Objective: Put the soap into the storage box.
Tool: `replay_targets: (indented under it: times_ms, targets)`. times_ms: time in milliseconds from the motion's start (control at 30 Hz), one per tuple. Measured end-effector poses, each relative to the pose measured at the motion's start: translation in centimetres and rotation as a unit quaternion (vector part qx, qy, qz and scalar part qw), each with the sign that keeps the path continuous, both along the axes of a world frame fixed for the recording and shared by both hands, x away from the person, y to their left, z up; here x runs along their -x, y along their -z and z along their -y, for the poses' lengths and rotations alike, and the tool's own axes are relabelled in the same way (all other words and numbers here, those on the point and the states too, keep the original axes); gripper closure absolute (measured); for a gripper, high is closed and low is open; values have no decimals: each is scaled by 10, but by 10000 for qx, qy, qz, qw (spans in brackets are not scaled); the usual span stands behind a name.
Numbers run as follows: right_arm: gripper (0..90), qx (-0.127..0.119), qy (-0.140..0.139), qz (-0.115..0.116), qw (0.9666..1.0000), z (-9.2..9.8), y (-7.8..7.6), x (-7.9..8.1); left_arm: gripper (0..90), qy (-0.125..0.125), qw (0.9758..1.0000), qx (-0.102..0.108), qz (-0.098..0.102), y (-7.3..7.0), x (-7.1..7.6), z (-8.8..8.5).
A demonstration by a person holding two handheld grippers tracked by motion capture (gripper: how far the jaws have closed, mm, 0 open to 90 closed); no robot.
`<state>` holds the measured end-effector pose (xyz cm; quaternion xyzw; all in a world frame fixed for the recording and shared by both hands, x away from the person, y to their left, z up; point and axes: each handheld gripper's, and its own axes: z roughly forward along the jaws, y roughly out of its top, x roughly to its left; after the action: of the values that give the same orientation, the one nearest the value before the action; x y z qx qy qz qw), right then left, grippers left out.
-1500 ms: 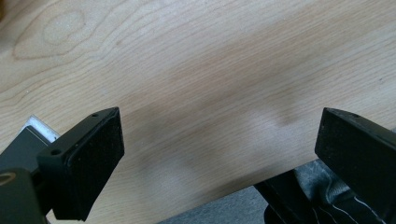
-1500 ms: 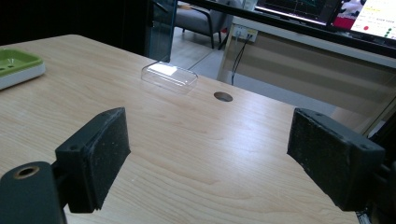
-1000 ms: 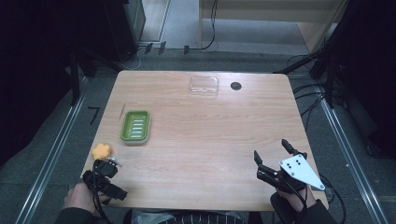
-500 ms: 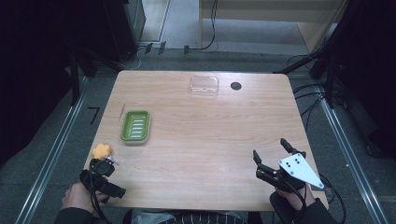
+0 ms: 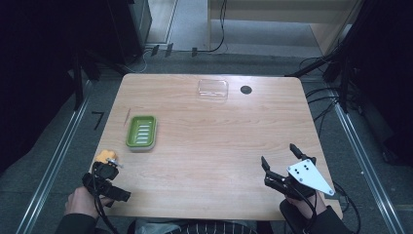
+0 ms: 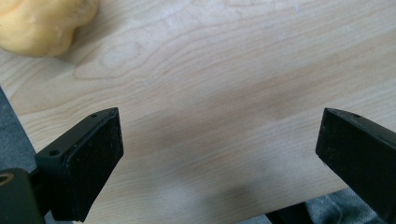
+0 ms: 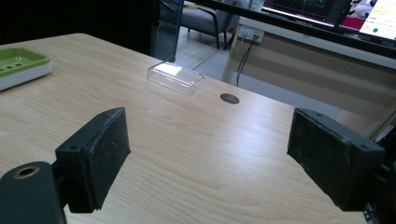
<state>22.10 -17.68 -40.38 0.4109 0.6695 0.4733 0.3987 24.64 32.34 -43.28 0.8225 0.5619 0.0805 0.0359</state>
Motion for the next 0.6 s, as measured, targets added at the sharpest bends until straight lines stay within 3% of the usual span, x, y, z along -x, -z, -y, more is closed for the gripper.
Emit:
replay_targets:
  times_ms: [600]
  targets:
    - [133, 10, -78, -13, 10000, -3, 0, -3, 9, -336, 9990, -18, 289, -9, -15, -10]
